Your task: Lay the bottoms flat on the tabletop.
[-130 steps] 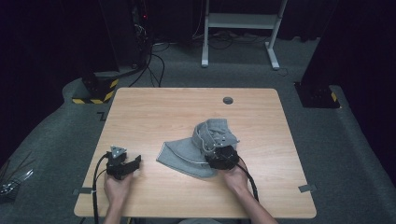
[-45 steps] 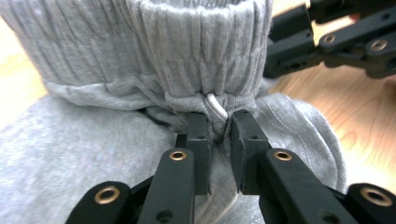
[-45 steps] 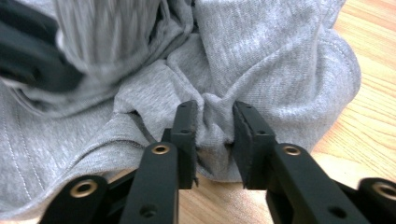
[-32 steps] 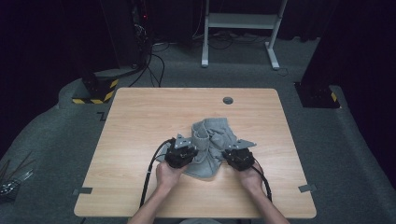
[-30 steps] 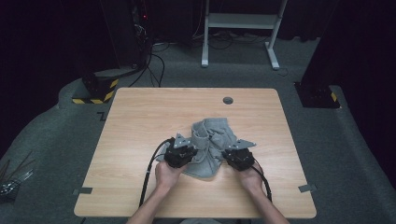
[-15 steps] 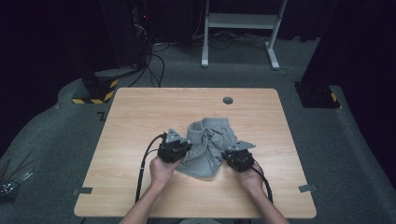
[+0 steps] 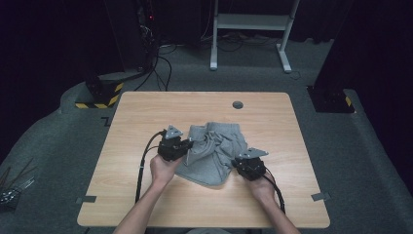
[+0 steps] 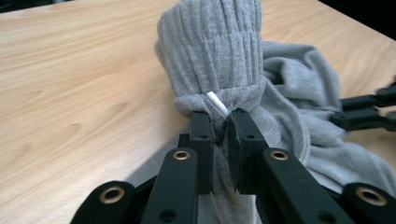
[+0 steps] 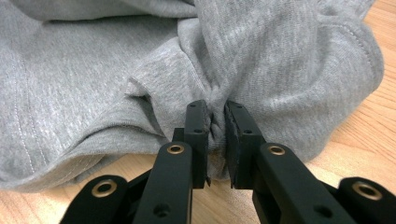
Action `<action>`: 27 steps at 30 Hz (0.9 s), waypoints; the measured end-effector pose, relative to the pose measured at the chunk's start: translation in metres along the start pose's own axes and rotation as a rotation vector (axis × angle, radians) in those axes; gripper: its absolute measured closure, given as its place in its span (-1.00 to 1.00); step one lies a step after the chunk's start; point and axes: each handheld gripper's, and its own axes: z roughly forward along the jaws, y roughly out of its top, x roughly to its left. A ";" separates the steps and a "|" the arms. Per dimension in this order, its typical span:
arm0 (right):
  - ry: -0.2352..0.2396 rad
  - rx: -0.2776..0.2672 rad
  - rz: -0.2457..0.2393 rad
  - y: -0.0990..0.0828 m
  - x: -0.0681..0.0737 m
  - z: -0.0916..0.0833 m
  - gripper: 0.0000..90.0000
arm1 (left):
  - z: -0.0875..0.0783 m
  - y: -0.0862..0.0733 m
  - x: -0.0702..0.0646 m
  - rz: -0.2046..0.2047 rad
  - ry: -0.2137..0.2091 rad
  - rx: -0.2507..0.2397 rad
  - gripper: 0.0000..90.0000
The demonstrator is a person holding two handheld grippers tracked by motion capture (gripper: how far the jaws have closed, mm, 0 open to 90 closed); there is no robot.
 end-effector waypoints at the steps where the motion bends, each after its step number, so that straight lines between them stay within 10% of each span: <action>1: 0.000 0.000 0.000 0.000 0.000 0.000 0.79 | 0.000 0.000 0.000 0.000 0.000 0.000 0.81; 13: 0.003 0.000 -0.001 0.000 0.000 0.000 0.79 | 0.010 -0.010 0.041 -0.081 0.111 0.043 0.80; 27: -0.002 0.002 -0.007 0.000 0.000 0.000 0.78 | 0.029 -0.020 0.054 -0.115 0.190 0.141 0.52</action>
